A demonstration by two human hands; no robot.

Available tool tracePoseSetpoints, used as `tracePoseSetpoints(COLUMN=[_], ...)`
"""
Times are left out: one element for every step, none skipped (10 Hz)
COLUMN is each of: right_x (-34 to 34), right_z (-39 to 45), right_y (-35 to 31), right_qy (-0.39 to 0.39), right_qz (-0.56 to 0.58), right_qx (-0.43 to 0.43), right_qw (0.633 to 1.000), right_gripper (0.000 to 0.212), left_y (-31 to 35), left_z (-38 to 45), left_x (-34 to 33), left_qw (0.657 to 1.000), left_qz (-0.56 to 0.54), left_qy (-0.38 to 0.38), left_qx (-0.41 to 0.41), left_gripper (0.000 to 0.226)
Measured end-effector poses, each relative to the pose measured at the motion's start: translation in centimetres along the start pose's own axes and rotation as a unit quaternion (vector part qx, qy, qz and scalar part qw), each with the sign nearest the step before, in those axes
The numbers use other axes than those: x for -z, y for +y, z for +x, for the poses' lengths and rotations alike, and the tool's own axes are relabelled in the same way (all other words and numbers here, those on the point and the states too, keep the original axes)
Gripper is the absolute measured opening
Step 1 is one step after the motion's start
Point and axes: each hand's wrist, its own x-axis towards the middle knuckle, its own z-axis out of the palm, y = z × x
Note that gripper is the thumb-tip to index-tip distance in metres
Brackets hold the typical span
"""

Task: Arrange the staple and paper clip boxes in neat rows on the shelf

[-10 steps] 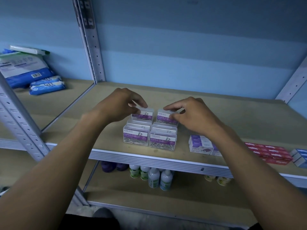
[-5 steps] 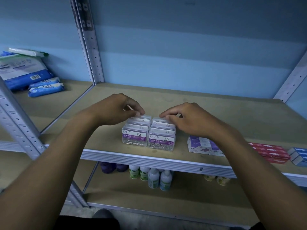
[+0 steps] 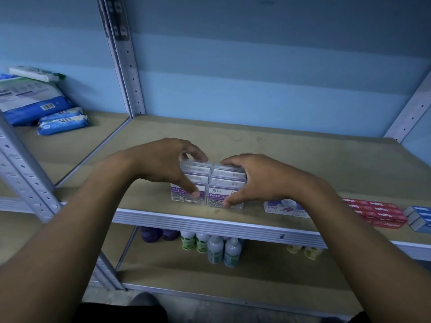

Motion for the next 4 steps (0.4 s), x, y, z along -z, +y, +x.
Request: tracePoseSetpoints(right_x=[-0.08,-0.14,-0.28,-0.36], right_z=[-0.06,-0.05,-0.15,-0.61], right_y=[-0.13,-0.03,-0.16,0.00], right_qy=[0.007,0.009,0.012,0.010], right_qz=[-0.005,-0.011,-0.019,0.001], right_qx=[0.003,0.004,-0.003,-0.004], right_qw=[1.000,1.000,1.000,1.000], right_gripper=[0.097,0.095,0.097,0.113], left_y=[0.18,0.07,0.17,0.15], left_z=[0.08,0.17,0.18,-0.25], left_x=[-0.01,-0.15,-0.37,-0.31], left_qw=[1.000,1.000,1.000,1.000], left_qz=[0.009,0.016,0.015,0.018], left_qy=[0.004,0.005,0.008,0.018], left_qx=[0.001,-0.001,0.001,-0.001], left_gripper=[0.079,0.080,0.080,0.084])
